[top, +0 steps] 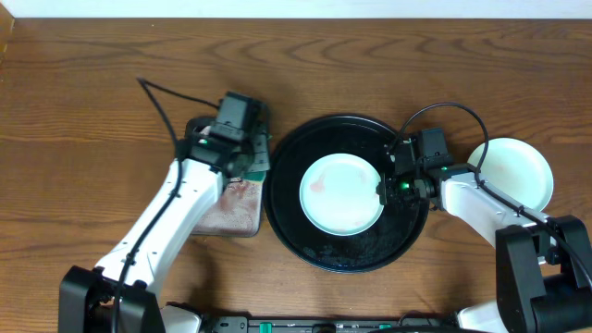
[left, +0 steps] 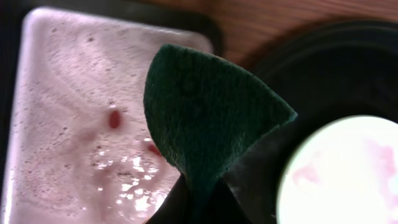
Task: Clean dirty plates on tray and stack at the side
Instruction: 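Put the sponge back into the soapy tray with the left gripper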
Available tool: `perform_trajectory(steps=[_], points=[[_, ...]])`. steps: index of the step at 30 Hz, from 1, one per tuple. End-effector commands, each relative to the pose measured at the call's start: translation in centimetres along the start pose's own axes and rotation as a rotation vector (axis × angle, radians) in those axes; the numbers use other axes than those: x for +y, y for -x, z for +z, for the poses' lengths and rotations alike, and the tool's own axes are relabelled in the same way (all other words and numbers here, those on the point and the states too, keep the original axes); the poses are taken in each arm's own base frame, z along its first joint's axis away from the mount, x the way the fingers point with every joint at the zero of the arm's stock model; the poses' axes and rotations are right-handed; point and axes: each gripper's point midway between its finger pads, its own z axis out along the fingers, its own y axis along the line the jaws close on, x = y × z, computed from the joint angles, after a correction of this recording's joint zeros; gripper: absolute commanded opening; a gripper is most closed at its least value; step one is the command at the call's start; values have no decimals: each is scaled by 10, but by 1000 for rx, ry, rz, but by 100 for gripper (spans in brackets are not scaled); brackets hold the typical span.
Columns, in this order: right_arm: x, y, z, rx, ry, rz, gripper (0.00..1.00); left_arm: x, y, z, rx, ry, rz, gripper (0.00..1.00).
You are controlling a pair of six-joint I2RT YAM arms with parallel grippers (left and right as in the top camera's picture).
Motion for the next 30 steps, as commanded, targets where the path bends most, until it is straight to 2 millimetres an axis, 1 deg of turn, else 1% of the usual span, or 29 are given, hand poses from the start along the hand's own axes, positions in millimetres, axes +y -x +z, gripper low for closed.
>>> perform_trajectory(steps=[1, 4, 7, 9, 12, 14, 16, 18, 20, 21, 22, 23, 25, 28, 30], points=[[-2, -15, 6, 37, -12, -56, 1, 17, -12, 12, 44, -37, 4, 7], [6, 2, -12, -33, -13, -101, 1, 30, -14, 23, 38, -68, -24, 7], [6, 22, -42, -135, -83, -128, 1, 45, -15, 38, -1, -79, -64, 7], [4, 33, -64, -213, -142, -142, 1, 52, -17, 47, -28, -98, -85, 7], [0, 46, -97, -323, -247, -181, 1, 54, -23, 57, -54, -154, -103, 7], [-1, 53, -118, -394, -324, -218, 1, 56, -27, 61, -62, -161, -106, 7], [-2, 58, -134, -447, -400, -250, 1, 56, -30, 62, -59, -160, -86, 8], [-4, 61, -148, -493, -481, -272, 1, 57, -32, 63, -52, -157, -71, 14], [-2, 64, -158, -525, -552, -312, 1, 57, -34, 63, -45, -156, -72, 37], [-1, 65, -161, -534, -576, -326, 1, 57, -35, 63, -43, -155, -73, 47], [1, 65, -164, -543, -610, -346, 1, 58, -36, 63, -38, -154, -74, 54], [3, 65, -166, -549, -637, -362, 1, 58, -38, 63, -30, -152, -75, 57], [9, 64, -169, -562, -690, -396, 1, 59, -43, 63, -11, -147, -78, 61], [19, 63, -173, -586, -754, -444, 1, 61, -52, 63, 27, -138, -84, 63], [30, 62, -180, -624, -812, -471, 1, 63, -62, 63, 69, -128, -89, 63]])
